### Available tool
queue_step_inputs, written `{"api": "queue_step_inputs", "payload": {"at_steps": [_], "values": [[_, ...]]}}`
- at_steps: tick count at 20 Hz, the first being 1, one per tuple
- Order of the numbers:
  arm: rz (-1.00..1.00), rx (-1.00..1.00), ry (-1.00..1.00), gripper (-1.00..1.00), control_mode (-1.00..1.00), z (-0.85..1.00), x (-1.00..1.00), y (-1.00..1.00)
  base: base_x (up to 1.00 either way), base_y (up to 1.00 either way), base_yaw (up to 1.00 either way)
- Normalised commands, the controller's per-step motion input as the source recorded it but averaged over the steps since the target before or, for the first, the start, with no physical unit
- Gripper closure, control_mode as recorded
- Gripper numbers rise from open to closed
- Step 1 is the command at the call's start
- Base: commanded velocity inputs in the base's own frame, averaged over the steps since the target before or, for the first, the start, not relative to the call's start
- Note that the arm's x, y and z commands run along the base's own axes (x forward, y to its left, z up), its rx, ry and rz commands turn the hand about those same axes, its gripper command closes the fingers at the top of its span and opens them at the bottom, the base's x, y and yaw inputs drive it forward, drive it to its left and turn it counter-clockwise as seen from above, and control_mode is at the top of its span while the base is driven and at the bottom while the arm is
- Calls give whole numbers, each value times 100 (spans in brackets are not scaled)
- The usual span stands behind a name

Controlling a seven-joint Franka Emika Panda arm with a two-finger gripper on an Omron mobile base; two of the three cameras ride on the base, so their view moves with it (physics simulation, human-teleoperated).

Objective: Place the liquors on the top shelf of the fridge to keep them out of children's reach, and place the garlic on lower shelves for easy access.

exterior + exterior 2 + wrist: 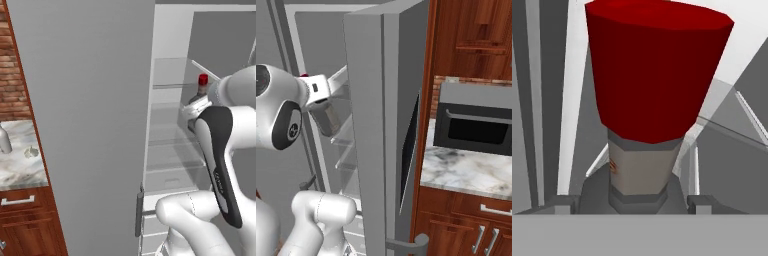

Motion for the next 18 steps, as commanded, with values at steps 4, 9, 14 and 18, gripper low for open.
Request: {"api": "queue_step_inputs", "payload": {"at_steps": [4, 9, 14, 18], "values": [[-1, 2, -9, 100, -100, 0, 41, 0, 0, 0, 0], [-7, 3, -3, 100, -100, 24, 41, -3, 0, 0, 0], [-6, 3, 0, 100, -100, 46, 33, -9, 0, 0, 0], [-7, 9, 2, 100, -100, 37, 34, -24, 0, 0, 0]]}}
